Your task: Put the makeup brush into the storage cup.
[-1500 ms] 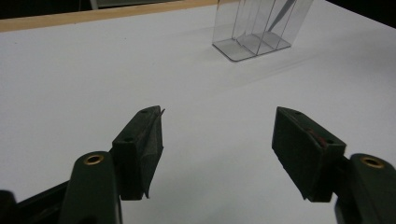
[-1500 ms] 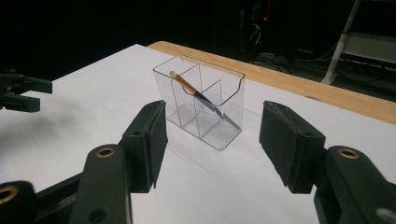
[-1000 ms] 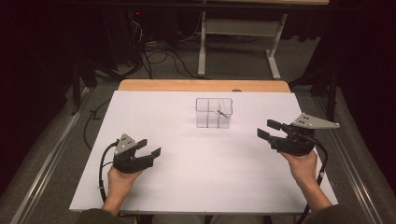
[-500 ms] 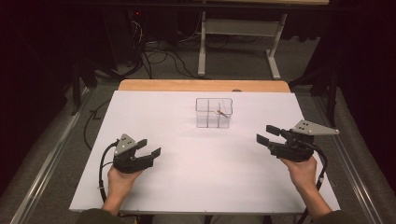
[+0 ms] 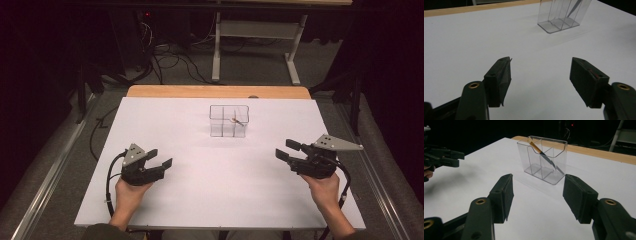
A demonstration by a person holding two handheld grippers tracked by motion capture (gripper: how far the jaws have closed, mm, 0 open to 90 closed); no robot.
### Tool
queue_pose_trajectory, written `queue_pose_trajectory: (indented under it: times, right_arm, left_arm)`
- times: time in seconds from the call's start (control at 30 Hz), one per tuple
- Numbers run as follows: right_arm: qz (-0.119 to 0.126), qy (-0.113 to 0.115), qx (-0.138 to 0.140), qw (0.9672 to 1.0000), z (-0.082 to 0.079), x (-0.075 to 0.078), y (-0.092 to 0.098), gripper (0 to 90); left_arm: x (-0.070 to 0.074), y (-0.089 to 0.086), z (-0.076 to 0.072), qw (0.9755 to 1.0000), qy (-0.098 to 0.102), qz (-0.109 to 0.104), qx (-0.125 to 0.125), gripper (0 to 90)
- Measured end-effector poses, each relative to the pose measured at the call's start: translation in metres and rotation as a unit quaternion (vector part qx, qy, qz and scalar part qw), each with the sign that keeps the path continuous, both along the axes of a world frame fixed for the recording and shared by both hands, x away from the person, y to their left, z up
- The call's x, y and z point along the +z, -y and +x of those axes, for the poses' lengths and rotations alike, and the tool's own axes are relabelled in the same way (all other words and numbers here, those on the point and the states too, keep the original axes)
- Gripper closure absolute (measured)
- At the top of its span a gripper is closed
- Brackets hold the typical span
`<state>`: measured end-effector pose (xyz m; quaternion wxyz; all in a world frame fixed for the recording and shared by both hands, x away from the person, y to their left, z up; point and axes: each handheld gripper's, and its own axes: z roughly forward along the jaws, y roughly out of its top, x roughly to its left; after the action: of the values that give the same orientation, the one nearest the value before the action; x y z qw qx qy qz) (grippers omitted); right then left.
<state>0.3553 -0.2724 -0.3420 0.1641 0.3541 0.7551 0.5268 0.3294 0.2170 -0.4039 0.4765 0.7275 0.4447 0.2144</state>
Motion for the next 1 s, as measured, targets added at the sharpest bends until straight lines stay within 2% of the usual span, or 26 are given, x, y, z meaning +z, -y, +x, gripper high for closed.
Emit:
queue_pose_trajectory:
  times: [1.0]
  right_arm:
    - [0.005,-0.02,-0.007,0.9998,-0.007,-0.022,0.007,43.5]
  left_arm:
    - [0.0,0.0,0.0,1.0,0.0,0.002,0.0,34.0]
